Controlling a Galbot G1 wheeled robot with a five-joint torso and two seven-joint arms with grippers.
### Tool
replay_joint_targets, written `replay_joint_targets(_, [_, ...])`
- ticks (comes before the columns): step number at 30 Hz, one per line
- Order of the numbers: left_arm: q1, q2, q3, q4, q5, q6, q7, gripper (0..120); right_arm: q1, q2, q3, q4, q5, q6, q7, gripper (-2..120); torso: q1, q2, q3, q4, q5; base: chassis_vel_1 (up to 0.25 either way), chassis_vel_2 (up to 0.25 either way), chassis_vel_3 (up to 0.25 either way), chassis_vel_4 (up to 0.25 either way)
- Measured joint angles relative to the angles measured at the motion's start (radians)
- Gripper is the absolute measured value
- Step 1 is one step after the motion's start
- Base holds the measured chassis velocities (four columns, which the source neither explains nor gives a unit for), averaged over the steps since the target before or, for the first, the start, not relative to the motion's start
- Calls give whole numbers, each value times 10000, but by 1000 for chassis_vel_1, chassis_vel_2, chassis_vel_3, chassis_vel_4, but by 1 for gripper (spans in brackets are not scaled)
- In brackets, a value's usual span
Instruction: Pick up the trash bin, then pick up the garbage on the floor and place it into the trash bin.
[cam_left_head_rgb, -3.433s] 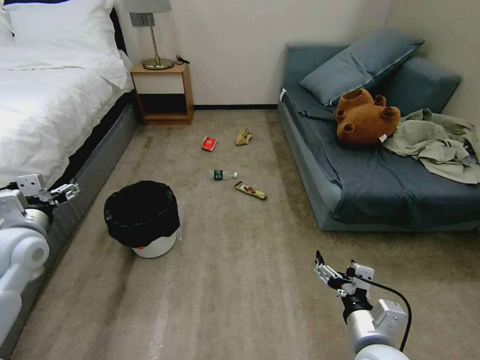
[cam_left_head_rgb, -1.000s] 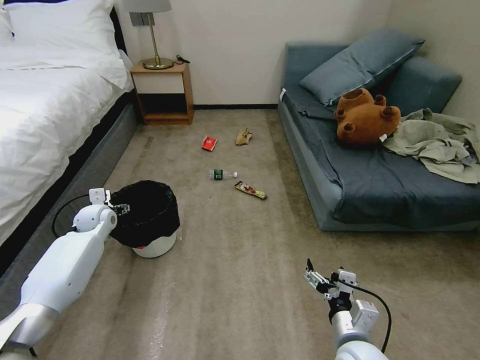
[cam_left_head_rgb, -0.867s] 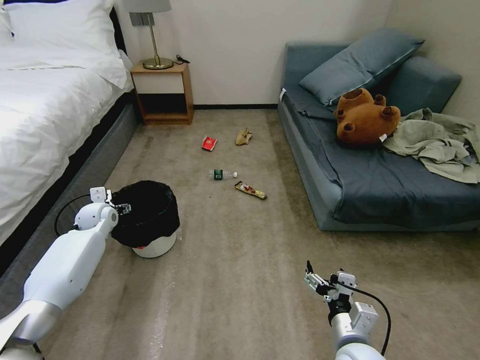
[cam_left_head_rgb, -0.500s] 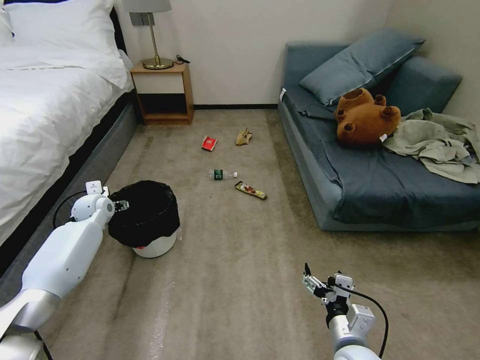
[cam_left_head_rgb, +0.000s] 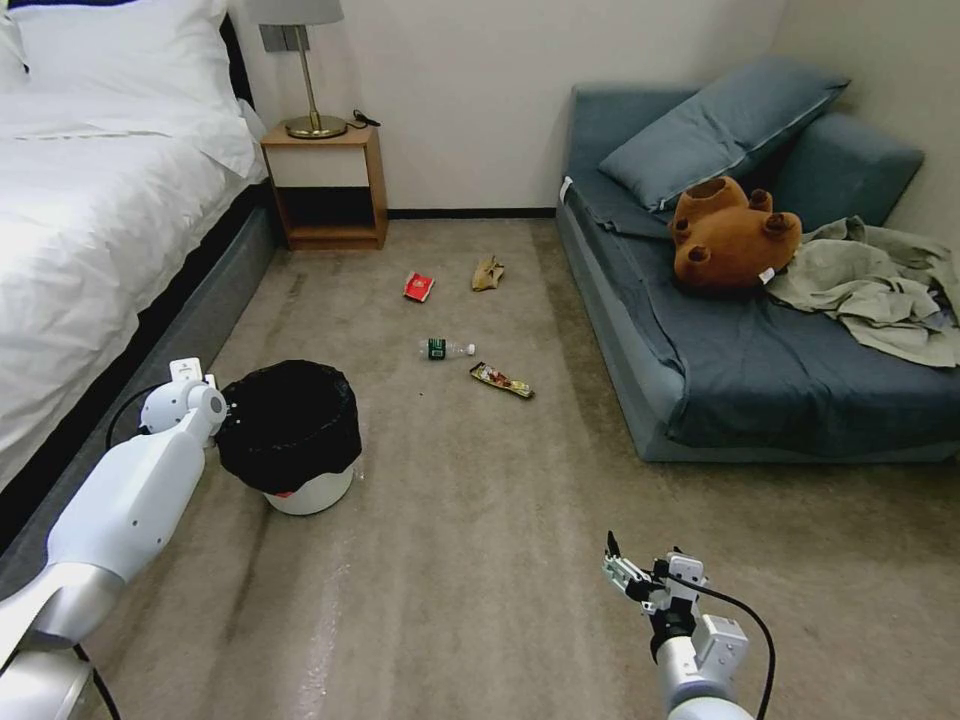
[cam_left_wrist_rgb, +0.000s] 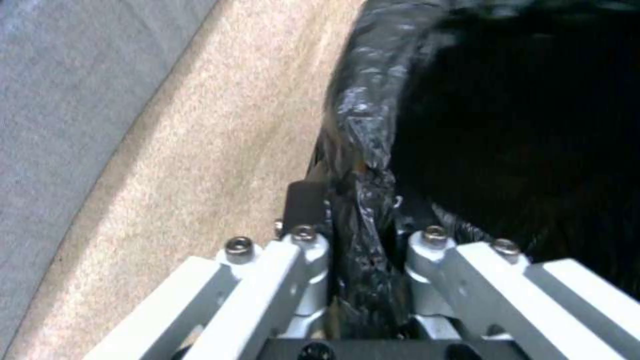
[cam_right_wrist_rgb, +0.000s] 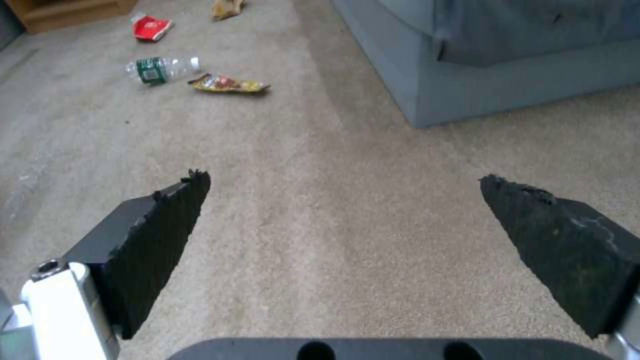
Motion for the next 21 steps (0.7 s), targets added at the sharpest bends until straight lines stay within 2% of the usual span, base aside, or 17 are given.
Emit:
replay_joint_targets(14, [395, -122, -369, -140, 764, -688, 361, 8, -36, -190, 111, 82, 227, 35, 8, 100, 0, 0, -1, 1, 0, 0, 0, 0, 0])
replay_joint_targets(18, [546, -65, -521, -461, 994, -900, 431, 8, -36, -270, 135, 132, 382, 26, 11, 100, 0, 0, 0, -1, -1, 0, 0, 0, 0])
replay_joint_targets(21, [667, 18, -624, -799, 1485, -1266, 674, 7, -20, -391, 133, 302, 687, -125, 34, 100, 0, 0, 0, 1, 1, 0, 0, 0, 0])
